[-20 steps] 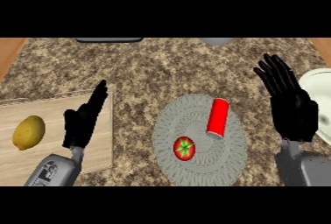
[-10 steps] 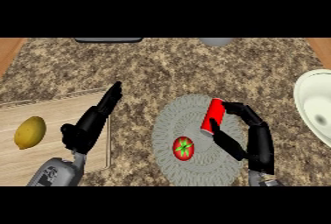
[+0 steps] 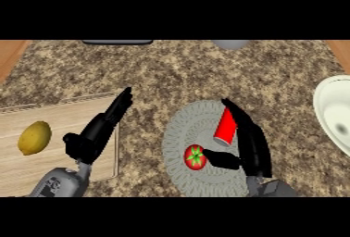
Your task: Pick the tomato from the placemat and place it in the bowl
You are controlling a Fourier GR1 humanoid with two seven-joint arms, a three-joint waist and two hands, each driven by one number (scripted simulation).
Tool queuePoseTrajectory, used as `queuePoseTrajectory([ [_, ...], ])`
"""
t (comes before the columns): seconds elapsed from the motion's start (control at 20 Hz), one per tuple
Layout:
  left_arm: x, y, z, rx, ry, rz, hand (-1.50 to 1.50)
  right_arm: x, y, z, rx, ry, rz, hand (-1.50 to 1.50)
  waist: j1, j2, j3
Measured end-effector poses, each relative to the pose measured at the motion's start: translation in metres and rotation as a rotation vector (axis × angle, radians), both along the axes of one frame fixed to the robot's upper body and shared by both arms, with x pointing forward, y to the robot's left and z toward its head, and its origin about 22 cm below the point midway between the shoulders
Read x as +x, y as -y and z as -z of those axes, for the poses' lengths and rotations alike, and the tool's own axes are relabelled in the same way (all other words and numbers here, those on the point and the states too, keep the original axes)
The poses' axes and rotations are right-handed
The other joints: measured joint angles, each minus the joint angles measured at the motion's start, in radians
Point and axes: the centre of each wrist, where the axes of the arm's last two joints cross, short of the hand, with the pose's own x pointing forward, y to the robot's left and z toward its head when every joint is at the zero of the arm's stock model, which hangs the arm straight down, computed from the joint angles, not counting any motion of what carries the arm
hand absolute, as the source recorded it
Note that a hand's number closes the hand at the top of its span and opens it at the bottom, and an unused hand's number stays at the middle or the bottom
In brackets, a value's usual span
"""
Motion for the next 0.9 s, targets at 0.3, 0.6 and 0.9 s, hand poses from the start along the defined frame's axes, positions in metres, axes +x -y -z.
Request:
queuePoseTrajectory([
  [0.3, -0.001, 0.004, 0.001, 0.002, -0.001, 0.016, 0.00, 0.009, -0.017, -0.022, -0.250, -0.340, -0.083, -1.50, 0.008, 0.000, -0.002],
  [0.6, -0.005, 0.007, 0.004, -0.003, -0.006, 0.016, 0.00, 0.017, -0.049, -0.060, -0.283, -0.578, -0.190, -1.50, 0.008, 0.000, 0.000],
  [0.9, 0.001, 0.002, -0.001, -0.004, -0.004, 0.008, 0.00, 0.028, -0.069, -0.078, -0.240, -0.664, -0.263, -1.50, 0.003, 0.001, 0.002],
])
